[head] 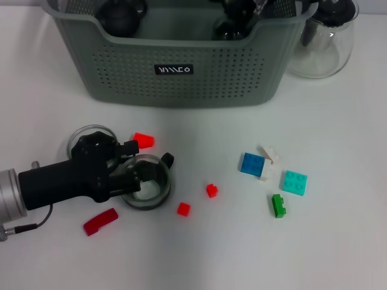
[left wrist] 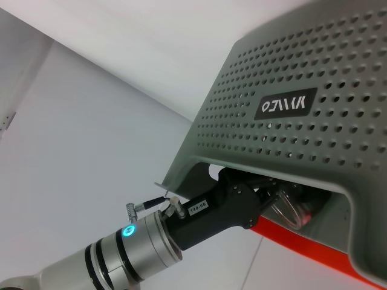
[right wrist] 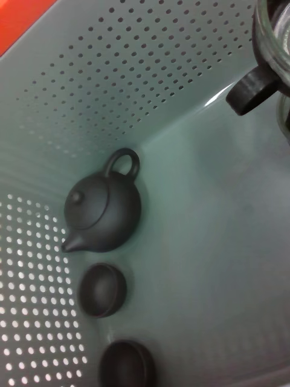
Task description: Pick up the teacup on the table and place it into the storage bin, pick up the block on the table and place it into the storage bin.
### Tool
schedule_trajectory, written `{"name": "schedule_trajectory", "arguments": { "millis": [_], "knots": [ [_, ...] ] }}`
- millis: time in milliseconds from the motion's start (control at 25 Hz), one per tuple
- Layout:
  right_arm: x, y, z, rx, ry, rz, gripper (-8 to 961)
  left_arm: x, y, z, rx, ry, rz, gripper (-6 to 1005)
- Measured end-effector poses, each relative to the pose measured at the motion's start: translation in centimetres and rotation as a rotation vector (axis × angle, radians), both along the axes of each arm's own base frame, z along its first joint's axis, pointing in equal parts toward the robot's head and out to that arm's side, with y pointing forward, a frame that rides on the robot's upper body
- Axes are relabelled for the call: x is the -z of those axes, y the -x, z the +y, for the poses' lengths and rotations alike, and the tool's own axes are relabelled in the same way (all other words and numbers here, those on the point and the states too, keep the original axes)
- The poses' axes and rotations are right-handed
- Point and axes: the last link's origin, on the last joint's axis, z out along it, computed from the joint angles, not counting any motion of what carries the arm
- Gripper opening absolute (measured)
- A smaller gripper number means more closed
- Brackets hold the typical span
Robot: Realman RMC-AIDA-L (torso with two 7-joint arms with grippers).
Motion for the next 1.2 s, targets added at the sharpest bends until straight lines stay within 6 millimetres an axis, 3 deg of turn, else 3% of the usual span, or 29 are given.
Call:
{"name": "schedule_trajectory", "arguments": {
  "millis": [760, 1200],
  "knots": [
    [0.17, -0.09, -0.11, 0.008, 0.000, 0.001, 54, 0.03, -0.01, 0.10, 0.000, 0.000, 0.004, 706],
    [0.25, -0.09, -0.20, 0.003, 0.007, -0.010, 152, 0.03, -0.02, 0.12, 0.000, 0.000, 0.003, 704]
  ]
}}
